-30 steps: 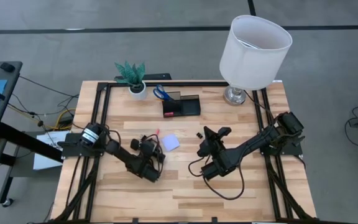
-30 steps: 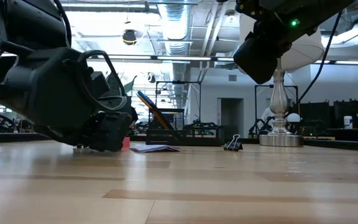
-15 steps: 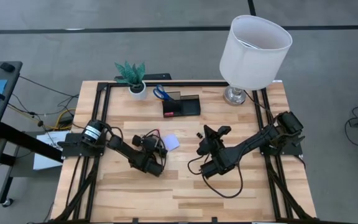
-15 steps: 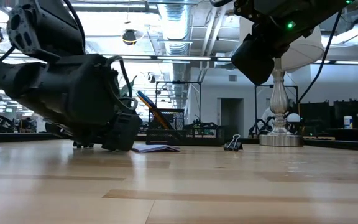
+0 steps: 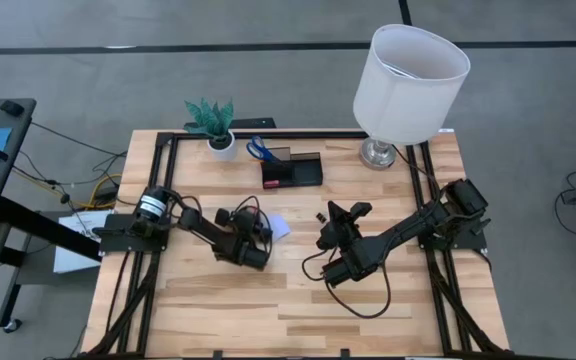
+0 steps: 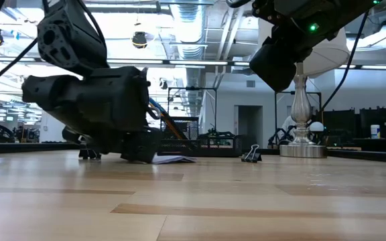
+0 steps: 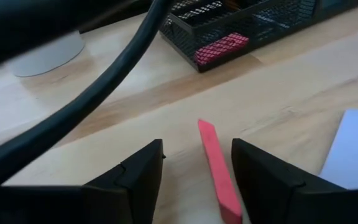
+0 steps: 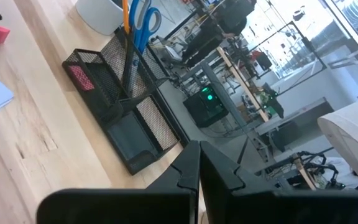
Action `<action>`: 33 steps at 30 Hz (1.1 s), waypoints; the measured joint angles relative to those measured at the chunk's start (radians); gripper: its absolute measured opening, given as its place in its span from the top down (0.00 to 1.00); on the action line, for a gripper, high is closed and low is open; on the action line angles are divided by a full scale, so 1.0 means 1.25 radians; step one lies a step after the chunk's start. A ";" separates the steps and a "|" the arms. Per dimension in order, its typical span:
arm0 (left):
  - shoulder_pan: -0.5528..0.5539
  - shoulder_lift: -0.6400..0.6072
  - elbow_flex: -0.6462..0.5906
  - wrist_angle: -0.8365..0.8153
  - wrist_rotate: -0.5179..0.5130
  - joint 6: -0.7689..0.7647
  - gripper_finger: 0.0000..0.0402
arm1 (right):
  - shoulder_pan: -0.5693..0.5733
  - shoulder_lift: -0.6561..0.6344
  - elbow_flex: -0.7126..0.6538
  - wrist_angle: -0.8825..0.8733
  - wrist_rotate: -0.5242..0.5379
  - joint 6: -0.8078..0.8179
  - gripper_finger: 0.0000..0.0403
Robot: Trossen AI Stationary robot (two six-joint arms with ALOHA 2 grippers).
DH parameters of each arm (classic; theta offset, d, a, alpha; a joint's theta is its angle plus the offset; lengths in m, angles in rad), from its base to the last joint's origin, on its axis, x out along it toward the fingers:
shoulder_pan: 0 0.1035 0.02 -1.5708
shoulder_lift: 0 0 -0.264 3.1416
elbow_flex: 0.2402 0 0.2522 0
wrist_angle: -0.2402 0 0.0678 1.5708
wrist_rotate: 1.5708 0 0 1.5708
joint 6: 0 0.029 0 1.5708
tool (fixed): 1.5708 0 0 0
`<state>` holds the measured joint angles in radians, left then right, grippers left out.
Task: Pick and place office supplies into organizer
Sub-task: Put the eraser into the desk organizer
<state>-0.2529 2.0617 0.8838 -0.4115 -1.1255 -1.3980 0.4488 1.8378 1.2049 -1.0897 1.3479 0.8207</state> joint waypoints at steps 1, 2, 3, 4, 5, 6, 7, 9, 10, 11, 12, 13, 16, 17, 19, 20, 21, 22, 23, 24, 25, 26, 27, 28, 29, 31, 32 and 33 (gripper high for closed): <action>0.003 0.000 0.000 0.004 0.005 0.008 0.56 | 0.000 0.000 0.000 0.000 0.000 0.000 1.00; 0.006 -0.001 0.001 0.008 0.011 0.017 0.58 | 0.000 0.000 0.000 0.000 0.000 0.000 1.00; 0.007 -0.001 0.001 0.012 0.017 0.025 0.62 | 0.000 0.000 0.000 0.000 -0.001 0.000 1.00; 0.007 -0.001 0.001 0.016 0.022 0.032 0.66 | 0.000 0.000 0.000 0.000 -0.003 0.000 1.00; 0.006 -0.001 0.001 0.020 0.025 0.038 0.71 | 0.000 0.000 0.000 0.000 -0.005 0.000 1.00; 0.003 -0.001 0.001 0.024 0.029 0.041 0.77 | 0.000 0.000 0.000 0.000 -0.006 0.000 1.00; 0.002 -0.001 0.001 0.029 0.031 0.044 0.83 | 0.000 0.000 0.000 0.000 -0.006 0.000 1.00; -0.002 -0.001 0.001 0.037 0.035 0.050 0.94 | 0.000 0.000 0.000 0.000 -0.009 0.000 1.00; -0.003 -0.001 0.001 0.039 0.035 0.052 0.96 | 0.000 0.000 0.000 0.000 -0.010 0.000 1.00; -0.004 -0.001 0.001 0.041 0.036 0.054 0.96 | 0.000 0.000 0.000 0.000 -0.011 0.000 1.00; -0.005 0.000 0.001 0.041 0.036 0.054 0.96 | 0.000 0.000 0.000 0.001 -0.012 0.000 1.00; -0.007 0.000 0.001 0.042 0.036 0.055 0.96 | 0.000 0.000 0.000 0.001 -0.012 0.000 1.00; -0.015 0.000 0.005 0.041 0.033 0.056 0.98 | 0.000 0.000 0.000 0.001 -0.012 0.000 1.00; -0.018 0.000 0.010 0.039 0.032 0.057 0.98 | 0.000 0.000 0.000 0.001 -0.013 0.000 1.00; -0.024 0.001 0.027 0.020 0.031 0.064 0.98 | 0.000 0.000 0.000 0.001 -0.019 0.000 1.00; -0.027 0.000 0.039 0.002 0.030 0.076 0.98 | 0.000 0.000 0.000 0.001 -0.021 0.000 1.00; -0.029 -0.001 0.051 -0.018 0.030 0.092 0.98 | 0.000 0.000 0.000 0.001 -0.021 0.000 1.00; -0.030 -0.003 0.064 -0.043 0.028 0.109 0.98 | 0.000 0.000 0.000 0.002 -0.021 0.000 1.00; -0.032 -0.005 0.078 -0.071 0.022 0.132 0.98 | 0.000 0.000 0.000 0.001 -0.022 0.000 1.00; -0.033 -0.008 0.094 -0.102 0.016 0.157 0.98 | 0.000 0.000 0.000 0.002 -0.025 -0.001 1.00; -0.033 -0.010 0.111 -0.137 0.009 0.177 0.98 | 0.000 0.000 0.000 0.002 -0.028 -0.005 1.00; -0.033 -0.013 0.130 -0.172 -0.002 0.199 0.98 | 0.000 0.000 0.000 0.002 -0.030 -0.005 1.00; -0.033 -0.015 0.151 -0.199 -0.014 0.224 0.98 | 0.000 0.000 0.000 0.002 -0.031 -0.005 1.00; -0.033 -0.017 0.172 -0.227 -0.028 0.248 0.98 | 0.000 0.000 0.000 0.002 -0.030 -0.005 1.00; -0.031 -0.018 0.192 -0.257 -0.042 0.271 0.98 | 0.000 0.000 0.000 0.002 -0.031 -0.005 1.00; -0.027 -0.018 0.224 -0.316 -0.062 0.315 0.98 | 0.000 0.000 0.000 0.002 -0.031 -0.006 1.00; -0.023 -0.018 0.238 -0.339 -0.071 0.336 0.98 | 0.000 0.000 0.000 0.002 -0.031 -0.006 1.00; -0.020 -0.018 0.252 -0.355 -0.079 0.356 0.98 | 0.000 0.000 0.000 0.002 -0.032 -0.006 1.00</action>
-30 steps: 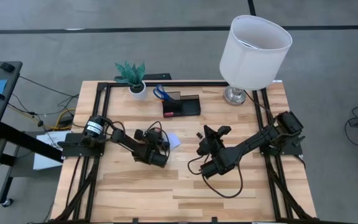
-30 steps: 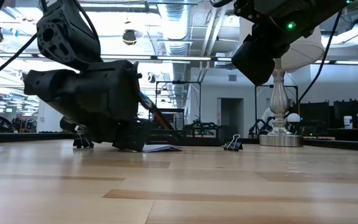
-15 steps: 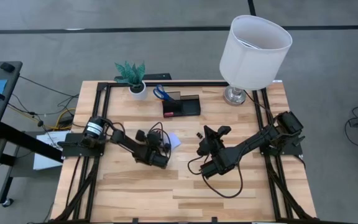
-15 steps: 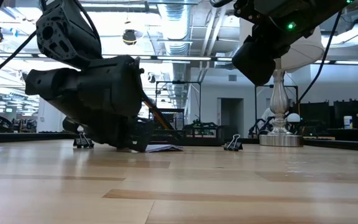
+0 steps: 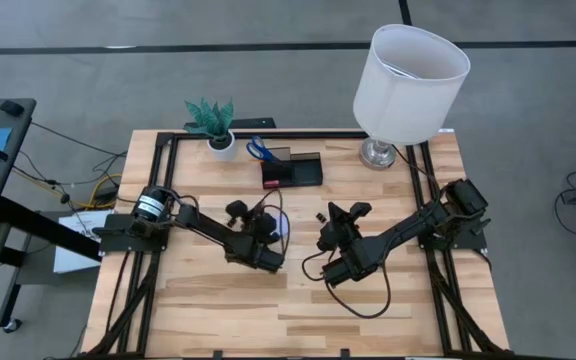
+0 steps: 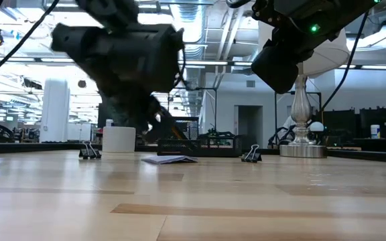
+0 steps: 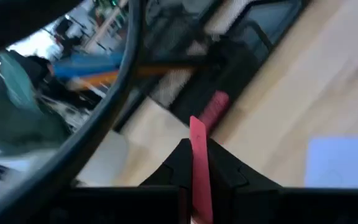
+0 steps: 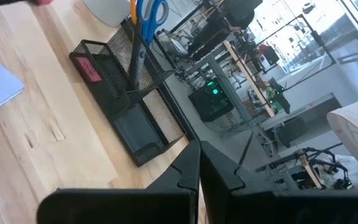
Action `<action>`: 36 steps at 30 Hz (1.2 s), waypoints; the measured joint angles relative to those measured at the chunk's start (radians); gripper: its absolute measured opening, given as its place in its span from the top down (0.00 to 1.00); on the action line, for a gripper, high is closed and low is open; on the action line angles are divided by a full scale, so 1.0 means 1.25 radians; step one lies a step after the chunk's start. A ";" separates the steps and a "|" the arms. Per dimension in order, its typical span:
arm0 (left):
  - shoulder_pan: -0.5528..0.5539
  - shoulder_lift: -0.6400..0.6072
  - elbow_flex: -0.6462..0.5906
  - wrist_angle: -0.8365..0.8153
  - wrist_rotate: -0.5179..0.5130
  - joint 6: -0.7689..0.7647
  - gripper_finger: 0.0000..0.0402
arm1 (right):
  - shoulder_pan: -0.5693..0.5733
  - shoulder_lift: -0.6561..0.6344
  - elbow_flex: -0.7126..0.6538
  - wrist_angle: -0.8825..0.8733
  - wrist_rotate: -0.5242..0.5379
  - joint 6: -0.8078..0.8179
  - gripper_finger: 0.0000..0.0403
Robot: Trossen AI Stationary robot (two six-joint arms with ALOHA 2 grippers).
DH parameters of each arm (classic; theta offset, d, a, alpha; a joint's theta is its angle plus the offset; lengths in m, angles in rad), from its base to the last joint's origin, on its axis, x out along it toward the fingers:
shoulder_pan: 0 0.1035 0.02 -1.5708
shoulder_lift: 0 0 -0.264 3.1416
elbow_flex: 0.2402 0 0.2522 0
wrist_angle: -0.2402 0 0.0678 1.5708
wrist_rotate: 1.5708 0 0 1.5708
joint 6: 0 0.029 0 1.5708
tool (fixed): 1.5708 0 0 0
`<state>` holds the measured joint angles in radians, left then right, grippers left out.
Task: Pick and place office supplies into organizer
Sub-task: Put the eraser into the desk organizer
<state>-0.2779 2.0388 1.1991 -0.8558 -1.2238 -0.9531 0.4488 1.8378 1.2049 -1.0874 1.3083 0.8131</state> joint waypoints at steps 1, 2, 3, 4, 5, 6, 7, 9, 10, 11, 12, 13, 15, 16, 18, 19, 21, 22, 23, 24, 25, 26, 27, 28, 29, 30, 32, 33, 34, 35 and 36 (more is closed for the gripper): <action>0.004 0.000 0.014 -0.020 -0.008 0.017 0.98 | 0.000 0.000 0.000 0.000 -0.002 -0.001 1.00; 0.008 0.000 0.026 -0.039 -0.016 0.030 0.98 | 0.000 0.000 0.000 0.000 -0.002 -0.001 1.00; 0.013 -0.001 0.035 -0.056 -0.020 0.040 0.98 | 0.000 0.000 0.000 0.000 -0.003 -0.001 1.00; 0.019 -0.001 0.042 -0.066 -0.020 0.051 0.98 | 0.000 0.000 0.000 0.000 -0.004 -0.001 1.00; 0.024 -0.001 0.047 -0.068 -0.018 0.068 0.98 | 0.000 0.000 0.000 0.000 -0.006 -0.001 1.00; 0.028 -0.002 0.050 -0.067 -0.018 0.088 0.98 | 0.001 0.000 0.000 0.000 -0.007 -0.001 1.00; 0.032 -0.008 0.050 -0.065 -0.018 0.108 0.98 | 0.001 0.000 0.000 0.000 -0.008 -0.001 1.00; 0.038 -0.020 0.051 -0.057 -0.021 0.138 0.98 | 0.002 0.000 0.000 0.000 -0.011 -0.001 1.00; 0.040 -0.027 0.051 -0.054 -0.018 0.149 0.98 | 0.002 0.000 0.000 0.000 -0.016 -0.001 1.00; 0.043 -0.036 0.051 -0.052 -0.015 0.163 0.98 | 0.002 0.000 0.000 -0.001 -0.018 0.000 1.00; 0.043 -0.048 0.051 -0.044 -0.015 0.181 0.98 | 0.002 0.000 0.000 0.000 -0.020 -0.001 1.00; 0.043 -0.061 0.051 -0.033 -0.015 0.205 0.98 | 0.002 0.000 0.000 0.000 -0.022 -0.001 1.00; 0.043 -0.092 0.051 -0.009 -0.008 0.265 0.98 | 0.002 0.000 0.000 0.000 -0.022 -0.001 1.00; 0.043 -0.107 0.051 0.010 0.004 0.305 0.98 | 0.002 0.000 0.000 0.000 -0.023 -0.001 1.00; 0.043 -0.142 0.051 0.060 0.048 0.400 0.98 | 0.002 0.000 0.000 0.000 -0.023 -0.001 1.00; 0.043 -0.160 0.050 0.091 0.081 0.459 0.98 | 0.002 0.000 0.000 0.000 -0.023 -0.001 1.00; 0.050 -0.195 0.050 0.173 0.189 0.590 0.98 | 0.002 0.000 0.000 0.000 -0.023 -0.001 1.00; 0.056 -0.211 0.050 0.209 0.255 0.653 0.98 | 0.002 0.000 0.000 0.001 -0.023 0.000 1.00; 0.063 -0.225 0.050 0.242 0.315 0.704 0.98 | 0.002 0.000 0.000 0.001 -0.023 0.000 1.00; 0.071 -0.236 0.050 0.277 0.364 0.746 0.98 | 0.002 0.000 0.000 0.001 -0.023 0.000 1.00; 0.080 -0.247 0.050 0.307 0.407 0.788 0.98 | 0.003 0.000 0.000 0.001 -0.024 0.000 1.00; 0.090 -0.256 0.050 0.326 0.435 0.823 0.98 | 0.005 0.000 0.000 0.001 -0.024 0.000 1.00; 0.101 -0.265 0.050 0.340 0.452 0.852 0.98 | 0.007 0.000 0.000 0.001 -0.025 0.000 1.00; 0.113 -0.271 0.050 0.347 0.471 0.878 0.98 | 0.009 0.000 0.000 0.002 -0.029 0.000 1.00; 0.127 -0.277 0.050 0.346 0.494 0.899 0.98 | 0.012 0.000 0.000 0.002 -0.033 0.000 1.00; 0.142 -0.282 0.050 0.344 0.519 0.913 0.98 | 0.014 0.000 0.000 0.002 -0.038 0.000 1.00; 0.175 -0.286 0.050 0.344 0.563 0.929 0.98 | 0.018 0.000 0.000 0.000 -0.047 0.000 1.00; 0.192 -0.286 0.050 0.344 0.590 0.937 0.98 | 0.020 0.000 0.000 0.000 -0.048 0.000 1.00; 0.209 -0.286 0.050 0.342 0.618 0.943 0.98 | 0.022 0.000 0.000 0.000 -0.052 0.000 1.00; 0.226 -0.286 0.049 0.340 0.647 0.948 0.98 | 0.024 0.000 0.000 0.000 -0.059 0.000 1.00; 0.244 -0.285 0.049 0.340 0.678 0.950 0.98 | 0.025 0.000 0.000 0.000 -0.064 0.000 1.00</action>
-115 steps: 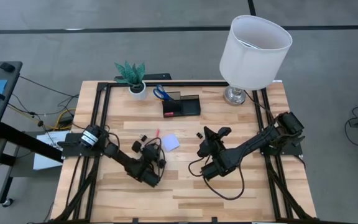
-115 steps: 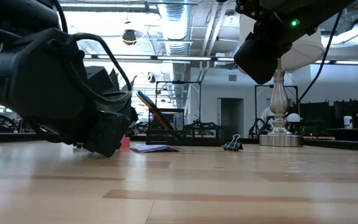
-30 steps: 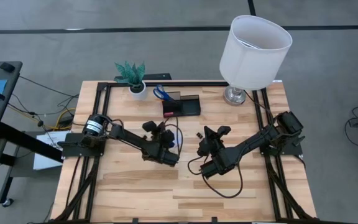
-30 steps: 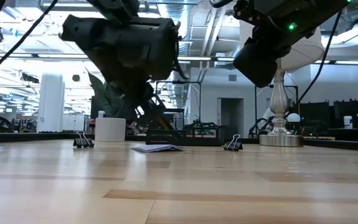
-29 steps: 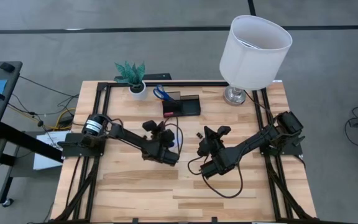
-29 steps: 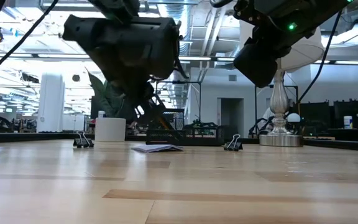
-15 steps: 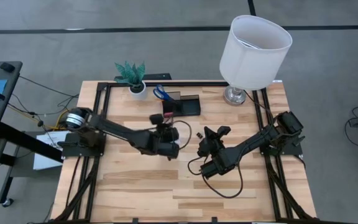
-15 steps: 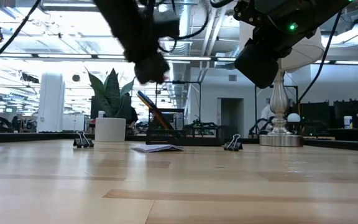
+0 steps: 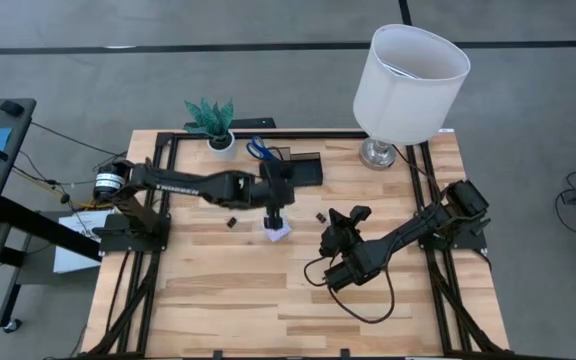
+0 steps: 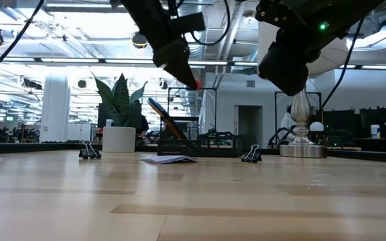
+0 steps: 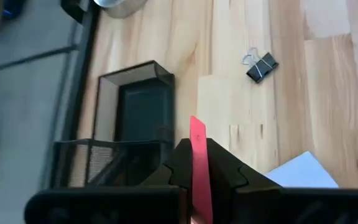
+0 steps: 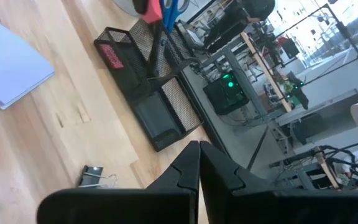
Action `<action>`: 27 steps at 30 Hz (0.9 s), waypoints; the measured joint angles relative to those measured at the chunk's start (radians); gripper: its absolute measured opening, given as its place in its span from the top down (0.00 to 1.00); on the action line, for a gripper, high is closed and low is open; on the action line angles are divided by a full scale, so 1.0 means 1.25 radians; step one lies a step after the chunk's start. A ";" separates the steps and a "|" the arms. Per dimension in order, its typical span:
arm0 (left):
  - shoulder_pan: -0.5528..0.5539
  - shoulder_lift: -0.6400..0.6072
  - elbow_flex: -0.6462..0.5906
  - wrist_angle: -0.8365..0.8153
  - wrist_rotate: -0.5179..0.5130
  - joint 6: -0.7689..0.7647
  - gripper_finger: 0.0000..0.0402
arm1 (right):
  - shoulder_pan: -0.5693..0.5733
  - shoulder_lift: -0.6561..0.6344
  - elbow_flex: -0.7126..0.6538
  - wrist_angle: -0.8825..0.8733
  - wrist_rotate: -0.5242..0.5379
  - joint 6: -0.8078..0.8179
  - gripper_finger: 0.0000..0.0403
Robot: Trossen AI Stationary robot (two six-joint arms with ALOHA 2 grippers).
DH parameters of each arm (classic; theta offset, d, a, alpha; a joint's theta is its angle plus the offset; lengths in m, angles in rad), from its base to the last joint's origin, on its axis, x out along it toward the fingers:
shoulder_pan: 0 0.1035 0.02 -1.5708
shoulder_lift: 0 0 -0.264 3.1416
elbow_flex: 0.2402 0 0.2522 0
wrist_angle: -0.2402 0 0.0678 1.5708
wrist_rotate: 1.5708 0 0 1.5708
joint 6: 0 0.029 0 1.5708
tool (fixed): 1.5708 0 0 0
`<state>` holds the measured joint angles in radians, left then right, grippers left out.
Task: Pick and place office supplies into organizer
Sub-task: Put the eraser into the desk organizer
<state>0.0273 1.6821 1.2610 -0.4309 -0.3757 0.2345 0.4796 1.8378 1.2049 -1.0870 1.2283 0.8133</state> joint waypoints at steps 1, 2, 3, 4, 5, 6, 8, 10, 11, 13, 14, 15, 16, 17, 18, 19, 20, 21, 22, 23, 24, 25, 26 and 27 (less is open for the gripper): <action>0.019 0.000 0.000 0.000 0.028 0.001 0.98 | 0.002 0.000 0.000 0.000 -0.007 0.001 1.00; 0.037 0.000 0.000 -0.002 0.048 0.000 0.98 | 0.004 0.000 0.000 0.000 -0.017 0.001 1.00; 0.054 0.000 0.000 -0.004 0.062 0.000 0.98 | 0.006 0.000 0.000 0.000 -0.026 0.001 1.00; 0.071 0.000 0.000 -0.005 0.072 0.000 0.98 | 0.008 0.000 0.000 0.000 -0.036 0.001 1.00; 0.086 0.000 0.000 -0.006 0.079 -0.001 0.98 | 0.012 0.000 0.000 -0.001 -0.043 0.001 1.00; 0.101 0.000 0.000 -0.010 0.087 -0.001 0.98 | 0.015 0.000 0.000 -0.001 -0.050 0.001 1.00; 0.128 0.000 0.000 -0.018 0.105 -0.001 0.98 | 0.022 0.000 0.000 -0.001 -0.060 0.001 1.00; 0.149 0.000 0.000 -0.024 0.116 -0.001 0.98 | 0.028 0.000 0.000 -0.006 -0.070 0.001 1.00; 0.158 0.000 0.000 -0.024 0.119 0.000 0.98 | 0.030 0.000 0.000 -0.007 -0.080 0.001 1.00; 0.172 0.000 0.000 -0.023 0.123 0.011 0.98 | 0.031 0.000 0.000 -0.007 -0.101 0.001 1.00; 0.179 0.000 0.000 -0.023 0.123 0.020 0.98 | 0.029 0.000 0.000 -0.007 -0.115 0.001 1.00; 0.185 0.000 0.000 -0.023 0.123 0.028 0.98 | 0.029 0.000 0.000 -0.007 -0.128 0.001 1.00; 0.191 0.000 0.000 -0.023 0.125 0.035 0.98 | 0.029 0.000 0.000 -0.007 -0.138 0.004 1.00; 0.198 0.000 0.000 -0.023 0.132 0.043 0.98 | 0.028 0.000 0.000 -0.007 -0.148 0.016 1.00; 0.203 0.000 0.000 -0.023 0.143 0.051 0.98 | 0.028 0.000 0.000 -0.008 -0.154 0.028 1.00; 0.208 0.000 0.000 -0.022 0.152 0.059 0.98 | 0.028 0.000 0.000 -0.009 -0.161 0.039 1.00; 0.212 0.000 0.000 -0.022 0.156 0.066 0.98 | 0.030 0.000 0.000 -0.009 -0.167 0.045 1.00; 0.217 0.000 0.000 -0.022 0.158 0.075 0.98 | 0.031 0.000 0.000 -0.010 -0.174 0.052 1.00; 0.221 0.000 0.000 -0.022 0.158 0.085 0.98 | 0.033 0.000 0.000 -0.012 -0.178 0.062 1.00; 0.226 0.000 0.000 -0.022 0.161 0.094 0.98 | 0.035 0.000 0.000 -0.013 -0.182 0.069 1.00; 0.232 0.000 0.000 -0.022 0.168 0.102 0.98 | 0.037 0.000 0.000 -0.015 -0.186 0.079 1.00; 0.240 0.000 0.000 -0.022 0.182 0.109 0.98 | 0.040 0.000 0.000 -0.018 -0.187 0.088 1.00; 0.247 0.000 0.000 -0.022 0.196 0.115 0.98 | 0.043 0.000 0.000 -0.021 -0.188 0.101 1.00; 0.255 0.000 0.000 -0.022 0.209 0.120 0.98 | 0.046 0.000 0.000 -0.025 -0.188 0.111 1.00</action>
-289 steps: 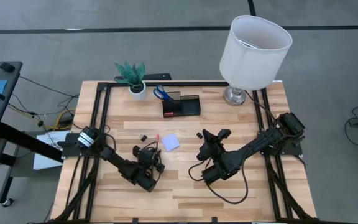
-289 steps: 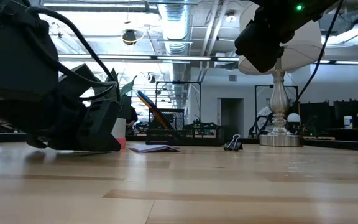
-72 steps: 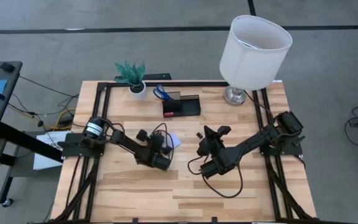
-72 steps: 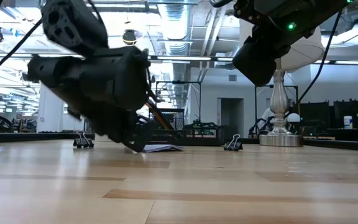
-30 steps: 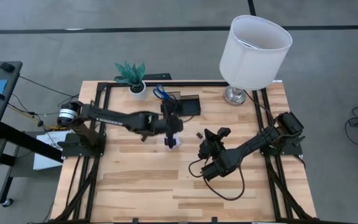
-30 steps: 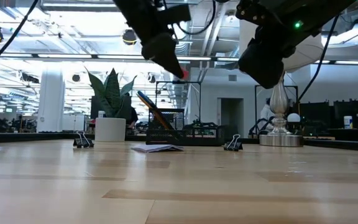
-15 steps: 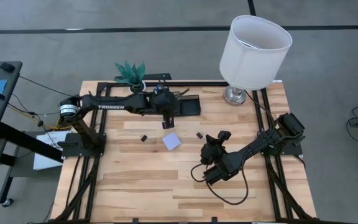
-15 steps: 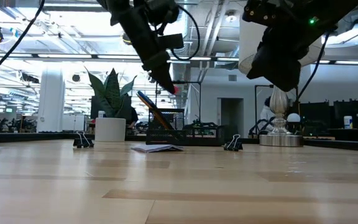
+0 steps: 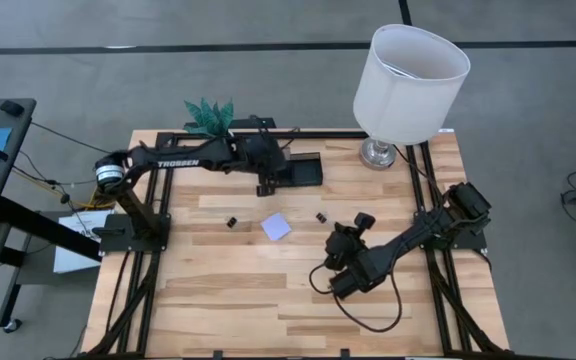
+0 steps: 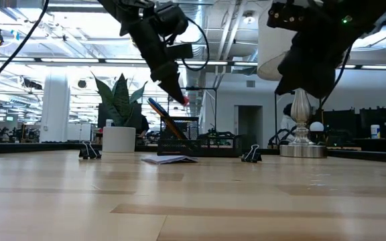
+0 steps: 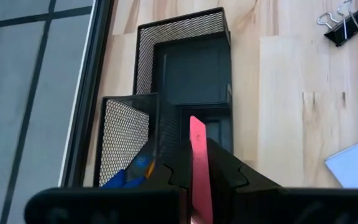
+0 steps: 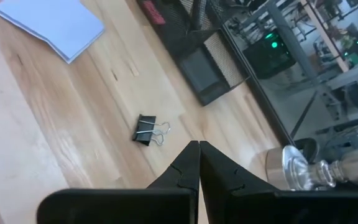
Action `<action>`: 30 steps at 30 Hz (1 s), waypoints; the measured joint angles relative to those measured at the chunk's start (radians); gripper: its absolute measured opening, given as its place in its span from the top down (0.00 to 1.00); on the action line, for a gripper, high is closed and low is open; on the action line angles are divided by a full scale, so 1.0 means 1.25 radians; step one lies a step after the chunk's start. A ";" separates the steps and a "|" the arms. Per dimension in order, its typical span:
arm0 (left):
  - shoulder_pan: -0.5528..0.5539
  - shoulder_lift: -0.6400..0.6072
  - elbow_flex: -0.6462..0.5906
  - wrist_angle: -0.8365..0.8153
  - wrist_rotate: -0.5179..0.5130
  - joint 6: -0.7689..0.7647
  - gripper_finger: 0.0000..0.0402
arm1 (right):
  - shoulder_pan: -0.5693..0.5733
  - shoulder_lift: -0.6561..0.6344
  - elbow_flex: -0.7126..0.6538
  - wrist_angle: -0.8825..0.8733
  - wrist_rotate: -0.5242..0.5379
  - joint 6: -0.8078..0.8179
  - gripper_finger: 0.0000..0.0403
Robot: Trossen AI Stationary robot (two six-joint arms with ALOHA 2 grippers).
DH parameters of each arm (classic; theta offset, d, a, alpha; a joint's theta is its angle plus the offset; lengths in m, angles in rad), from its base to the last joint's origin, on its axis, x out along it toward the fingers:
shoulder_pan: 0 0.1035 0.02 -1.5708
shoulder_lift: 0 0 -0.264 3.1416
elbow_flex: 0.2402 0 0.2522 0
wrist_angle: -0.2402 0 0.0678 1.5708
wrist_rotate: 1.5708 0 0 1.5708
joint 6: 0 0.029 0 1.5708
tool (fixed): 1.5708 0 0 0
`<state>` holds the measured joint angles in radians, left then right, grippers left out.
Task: Pick and place office supplies into organizer
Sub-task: Put the eraser into the desk organizer
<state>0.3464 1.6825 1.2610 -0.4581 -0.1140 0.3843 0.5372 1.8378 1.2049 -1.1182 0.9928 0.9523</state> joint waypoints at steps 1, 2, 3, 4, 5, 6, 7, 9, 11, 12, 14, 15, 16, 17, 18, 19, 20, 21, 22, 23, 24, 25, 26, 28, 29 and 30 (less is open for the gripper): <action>0.007 0.000 0.000 0.000 0.010 0.004 0.98 | 0.003 0.000 0.000 -0.003 -0.001 0.011 1.00; 0.014 0.000 0.000 0.001 0.018 0.009 0.98 | 0.006 0.000 0.000 -0.005 -0.001 0.020 1.00; 0.019 0.000 0.000 0.001 0.026 0.012 0.98 | 0.010 0.000 0.000 -0.006 -0.001 0.029 1.00; 0.024 0.000 0.000 -0.001 0.037 0.012 0.98 | 0.014 0.000 0.000 -0.006 -0.002 0.036 1.00; 0.026 0.000 0.000 -0.005 0.051 0.012 0.98 | 0.018 0.000 0.000 -0.006 -0.004 0.041 1.00; 0.027 0.002 0.000 -0.011 0.061 0.013 0.98 | 0.022 0.000 0.000 -0.006 -0.006 0.048 1.00; 0.027 0.005 0.000 -0.018 0.066 0.014 0.98 | 0.024 0.000 0.000 -0.006 -0.008 0.054 1.00; 0.022 0.008 -0.001 -0.040 0.070 0.014 0.98 | 0.026 0.000 0.000 -0.005 -0.008 0.056 1.00; 0.014 0.022 0.000 -0.036 0.071 0.018 0.98 | 0.026 0.000 0.000 -0.003 -0.009 0.061 1.00; 0.012 0.029 0.000 -0.041 0.073 0.019 0.98 | 0.026 0.000 0.000 -0.002 -0.009 0.064 1.00; 0.010 0.048 -0.001 -0.036 0.075 0.020 0.98 | 0.024 0.000 0.000 0.000 -0.013 0.067 1.00; 0.010 0.059 -0.001 -0.030 0.076 0.020 0.98 | 0.022 0.000 0.000 0.001 -0.017 0.070 1.00; 0.010 0.070 -0.001 -0.034 0.071 0.023 0.98 | 0.019 0.000 0.000 0.001 -0.020 0.071 1.00; 0.010 0.080 -0.001 -0.035 0.063 0.026 0.98 | 0.017 0.000 0.000 0.004 -0.021 0.072 1.00; 0.010 0.090 -0.001 -0.034 0.058 0.028 0.98 | 0.016 0.000 0.000 0.006 -0.023 0.076 1.00; 0.010 0.098 -0.001 -0.029 0.057 0.028 0.98 | 0.014 0.000 0.000 0.005 -0.025 0.076 1.00; 0.010 0.104 -0.001 -0.026 0.058 0.028 0.98 | 0.014 0.000 0.000 0.006 -0.027 0.076 1.00; 0.010 0.110 -0.001 -0.022 0.059 0.028 0.98 | 0.014 0.000 0.000 0.006 -0.032 0.076 1.00; 0.010 0.116 -0.001 -0.013 0.058 0.028 0.98 | 0.014 0.000 0.000 0.006 -0.037 0.076 1.00; 0.010 0.122 0.000 -0.007 0.053 0.028 0.98 | 0.014 0.000 0.000 0.006 -0.040 0.077 1.00; 0.010 0.124 0.000 -0.009 0.046 0.028 0.98 | 0.014 0.000 0.000 0.006 -0.039 0.077 1.00; 0.010 0.125 -0.001 -0.011 0.044 0.028 0.98 | 0.014 0.000 0.000 0.006 -0.040 0.077 1.00; 0.010 0.124 -0.001 -0.005 0.042 0.028 0.98 | 0.014 0.000 0.000 0.006 -0.040 0.077 1.00; 0.010 0.124 0.000 0.011 0.040 0.028 0.98 | 0.014 0.000 0.000 0.007 -0.040 0.077 1.00; 0.010 0.124 0.000 0.011 0.039 0.028 0.98 | 0.014 0.000 0.000 0.007 -0.040 0.077 1.00; 0.010 0.124 0.000 0.011 0.039 0.028 0.98 | 0.014 0.000 0.000 0.009 -0.040 0.077 1.00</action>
<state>0.3592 1.8378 1.2606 -0.4438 -0.0654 0.4187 0.5545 1.8378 1.2053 -1.1074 0.9430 1.0481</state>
